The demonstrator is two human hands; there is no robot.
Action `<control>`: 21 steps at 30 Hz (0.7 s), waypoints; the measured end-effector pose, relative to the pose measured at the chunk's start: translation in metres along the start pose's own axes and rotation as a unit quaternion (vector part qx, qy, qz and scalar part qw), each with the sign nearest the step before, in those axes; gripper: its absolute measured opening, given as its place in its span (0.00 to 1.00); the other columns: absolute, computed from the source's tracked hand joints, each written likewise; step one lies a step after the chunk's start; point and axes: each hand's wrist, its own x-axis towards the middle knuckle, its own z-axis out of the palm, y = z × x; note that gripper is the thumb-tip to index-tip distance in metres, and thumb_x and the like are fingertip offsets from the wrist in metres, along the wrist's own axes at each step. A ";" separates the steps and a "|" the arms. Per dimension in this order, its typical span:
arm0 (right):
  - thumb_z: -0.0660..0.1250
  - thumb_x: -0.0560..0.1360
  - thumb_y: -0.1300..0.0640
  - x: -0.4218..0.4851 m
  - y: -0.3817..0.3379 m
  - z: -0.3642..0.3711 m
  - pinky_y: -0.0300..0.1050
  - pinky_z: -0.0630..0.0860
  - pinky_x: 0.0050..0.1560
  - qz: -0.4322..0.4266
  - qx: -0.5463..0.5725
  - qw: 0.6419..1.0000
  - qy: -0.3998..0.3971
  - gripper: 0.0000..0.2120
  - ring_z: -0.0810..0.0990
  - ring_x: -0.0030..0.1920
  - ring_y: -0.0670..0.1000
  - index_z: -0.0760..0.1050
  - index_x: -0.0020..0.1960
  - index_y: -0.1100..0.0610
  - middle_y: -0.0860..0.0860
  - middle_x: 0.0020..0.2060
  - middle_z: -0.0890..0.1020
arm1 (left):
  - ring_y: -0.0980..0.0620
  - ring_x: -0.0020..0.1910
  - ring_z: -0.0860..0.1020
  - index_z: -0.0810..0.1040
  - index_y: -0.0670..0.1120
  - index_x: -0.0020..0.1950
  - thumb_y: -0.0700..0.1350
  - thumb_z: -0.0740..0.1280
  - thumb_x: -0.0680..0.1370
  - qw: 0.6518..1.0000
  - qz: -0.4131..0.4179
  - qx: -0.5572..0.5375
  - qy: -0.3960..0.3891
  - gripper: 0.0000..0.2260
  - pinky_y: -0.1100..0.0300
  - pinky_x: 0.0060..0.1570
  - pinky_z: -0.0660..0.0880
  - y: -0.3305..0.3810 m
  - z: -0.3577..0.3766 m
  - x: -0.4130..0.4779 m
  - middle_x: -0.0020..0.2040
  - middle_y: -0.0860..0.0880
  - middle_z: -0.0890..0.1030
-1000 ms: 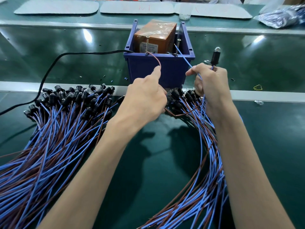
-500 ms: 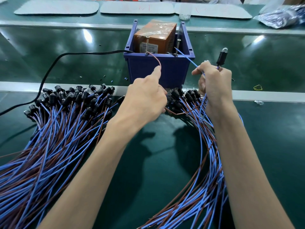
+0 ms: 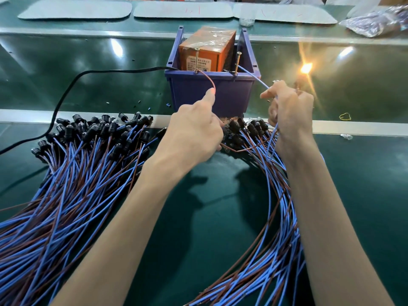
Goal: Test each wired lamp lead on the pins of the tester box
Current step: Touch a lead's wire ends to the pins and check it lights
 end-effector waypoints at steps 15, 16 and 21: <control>0.61 0.75 0.61 0.006 0.003 -0.004 0.31 0.57 0.19 0.021 -0.061 0.994 -0.083 0.23 0.61 0.18 0.43 0.77 0.22 0.54 0.45 0.15 0.64 | 0.39 0.46 0.81 0.66 0.48 0.68 0.42 0.55 0.76 1.000 0.013 0.025 0.009 0.20 0.48 0.52 0.76 -0.001 -0.003 0.000 0.52 0.46 0.82; 0.60 0.77 0.59 0.006 0.003 -0.004 0.31 0.57 0.19 0.022 -0.077 0.991 -0.102 0.22 0.61 0.18 0.43 0.77 0.25 0.56 0.45 0.16 0.65 | 0.39 0.48 0.80 0.65 0.48 0.69 0.43 0.55 0.76 1.000 0.010 0.024 0.007 0.20 0.48 0.53 0.76 0.000 -0.003 0.000 0.53 0.46 0.82; 0.56 0.81 0.49 0.001 -0.002 -0.002 0.34 0.62 0.24 0.022 -0.153 0.971 -0.185 0.23 0.66 0.22 0.45 0.79 0.34 0.57 0.48 0.20 0.72 | 0.40 0.47 0.81 0.65 0.49 0.66 0.46 0.58 0.77 1.000 0.001 0.022 0.010 0.17 0.47 0.54 0.75 0.001 -0.003 0.000 0.51 0.49 0.82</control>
